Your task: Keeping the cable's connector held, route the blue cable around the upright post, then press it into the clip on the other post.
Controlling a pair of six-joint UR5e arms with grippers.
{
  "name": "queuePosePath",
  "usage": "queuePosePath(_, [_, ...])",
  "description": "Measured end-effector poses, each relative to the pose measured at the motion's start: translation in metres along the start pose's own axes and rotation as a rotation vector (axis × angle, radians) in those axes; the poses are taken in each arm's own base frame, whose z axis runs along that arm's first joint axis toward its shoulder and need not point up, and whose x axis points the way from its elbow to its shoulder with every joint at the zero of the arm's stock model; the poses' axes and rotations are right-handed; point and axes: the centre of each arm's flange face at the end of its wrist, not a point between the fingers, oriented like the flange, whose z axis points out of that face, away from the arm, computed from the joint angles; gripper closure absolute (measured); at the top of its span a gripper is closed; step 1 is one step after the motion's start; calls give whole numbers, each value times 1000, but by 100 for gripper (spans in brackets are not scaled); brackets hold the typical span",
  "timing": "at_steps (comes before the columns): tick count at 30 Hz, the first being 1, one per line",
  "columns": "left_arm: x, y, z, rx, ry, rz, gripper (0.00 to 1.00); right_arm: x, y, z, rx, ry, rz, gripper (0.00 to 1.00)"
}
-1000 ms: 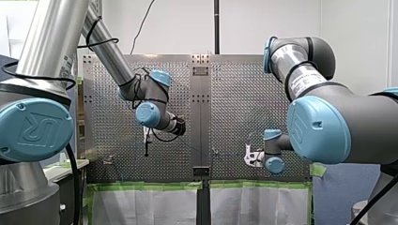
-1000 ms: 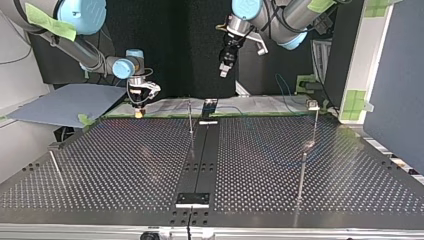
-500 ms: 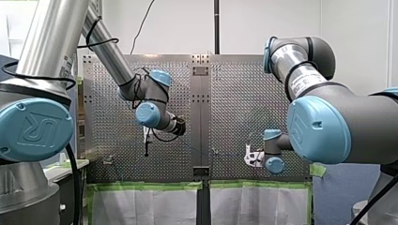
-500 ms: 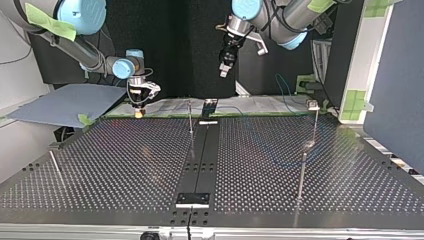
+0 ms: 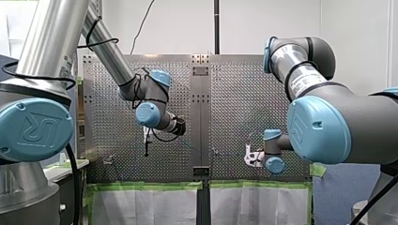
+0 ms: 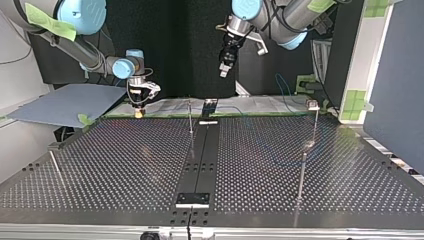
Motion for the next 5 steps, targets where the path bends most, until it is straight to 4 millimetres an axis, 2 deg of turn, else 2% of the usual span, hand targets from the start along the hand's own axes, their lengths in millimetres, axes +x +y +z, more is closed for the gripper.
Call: queuePosePath(5, [0,0,0,0,0,0,0,0,0,0,0,0,0,100])
